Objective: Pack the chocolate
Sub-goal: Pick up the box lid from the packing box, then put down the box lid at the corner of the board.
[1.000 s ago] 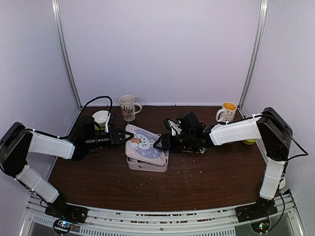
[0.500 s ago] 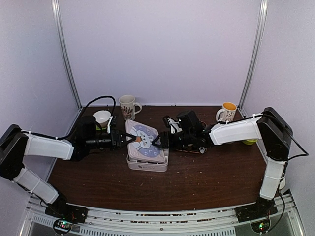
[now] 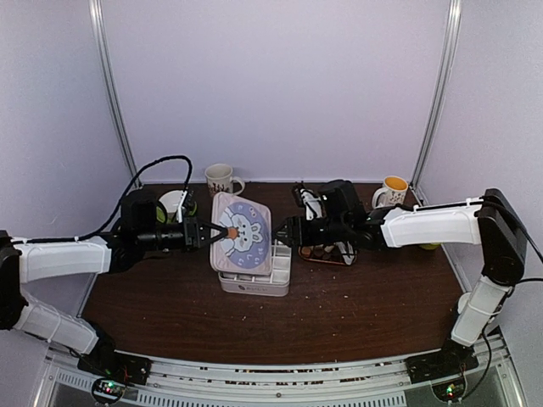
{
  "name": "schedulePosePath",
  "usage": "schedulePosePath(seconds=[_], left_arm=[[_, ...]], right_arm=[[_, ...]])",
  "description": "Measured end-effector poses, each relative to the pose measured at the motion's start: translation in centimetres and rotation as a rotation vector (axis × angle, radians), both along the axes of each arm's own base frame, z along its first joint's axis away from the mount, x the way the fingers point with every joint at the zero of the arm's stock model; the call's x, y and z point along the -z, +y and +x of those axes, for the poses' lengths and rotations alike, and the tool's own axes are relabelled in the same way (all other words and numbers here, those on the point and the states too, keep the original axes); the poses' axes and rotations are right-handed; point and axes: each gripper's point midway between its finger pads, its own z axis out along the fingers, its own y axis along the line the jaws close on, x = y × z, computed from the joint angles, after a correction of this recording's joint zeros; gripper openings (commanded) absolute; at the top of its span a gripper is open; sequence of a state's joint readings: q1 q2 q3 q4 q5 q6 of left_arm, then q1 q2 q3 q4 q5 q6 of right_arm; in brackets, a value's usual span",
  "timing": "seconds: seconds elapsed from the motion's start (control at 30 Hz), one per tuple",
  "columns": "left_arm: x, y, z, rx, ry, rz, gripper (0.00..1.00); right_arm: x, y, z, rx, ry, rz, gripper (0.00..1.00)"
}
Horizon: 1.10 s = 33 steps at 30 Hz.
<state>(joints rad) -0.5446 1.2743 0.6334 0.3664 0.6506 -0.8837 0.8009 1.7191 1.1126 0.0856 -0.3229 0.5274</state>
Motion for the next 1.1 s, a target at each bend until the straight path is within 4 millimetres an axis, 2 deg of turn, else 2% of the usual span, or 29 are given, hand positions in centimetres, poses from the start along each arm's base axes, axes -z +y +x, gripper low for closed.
schedulePosePath(seconds=[0.27, 0.4, 0.63, 0.7, 0.77, 0.83, 0.93, 1.0, 1.1], left_arm=[[-1.6, 1.1, -0.8, -0.027, -0.026, 0.031, 0.00], [-3.4, 2.0, -1.0, -0.059, -0.067, 0.076, 0.00], [-10.1, 4.9, -2.1, -0.141, -0.236, 0.164, 0.00], [-11.6, 6.4, -2.6, -0.192, -0.284, 0.214, 0.00], [-12.1, 8.0, -2.7, -0.245, -0.312, 0.277, 0.00], [-11.2, 9.5, -2.5, -0.302, -0.306, 0.369, 0.00], [-8.6, 11.7, -1.6, -0.373, -0.251, 0.553, 0.00], [-6.1, 12.8, -0.7, -0.403, -0.204, 0.705, 0.00], [-2.2, 13.0, 0.4, -0.386, -0.146, 0.906, 0.00]], right_arm=[[-2.9, -1.6, -0.2, 0.032, -0.096, 0.003, 0.64], [-3.8, -2.6, -0.2, 0.058, -0.137, 0.017, 0.64], [-2.9, -4.3, -0.3, 0.094, -0.146, -0.010, 0.64], [-2.8, -4.7, -0.3, 0.102, -0.152, -0.020, 0.64], [-2.7, -5.1, -0.3, 0.110, -0.159, -0.027, 0.64], [-2.5, -5.5, -0.3, 0.118, -0.163, -0.033, 0.65], [-2.4, -5.7, -0.2, 0.124, -0.164, -0.035, 0.65], [-2.5, -5.8, -0.1, 0.128, -0.169, -0.035, 0.65], [-2.6, -5.8, 0.0, 0.133, -0.174, -0.033, 0.65]])
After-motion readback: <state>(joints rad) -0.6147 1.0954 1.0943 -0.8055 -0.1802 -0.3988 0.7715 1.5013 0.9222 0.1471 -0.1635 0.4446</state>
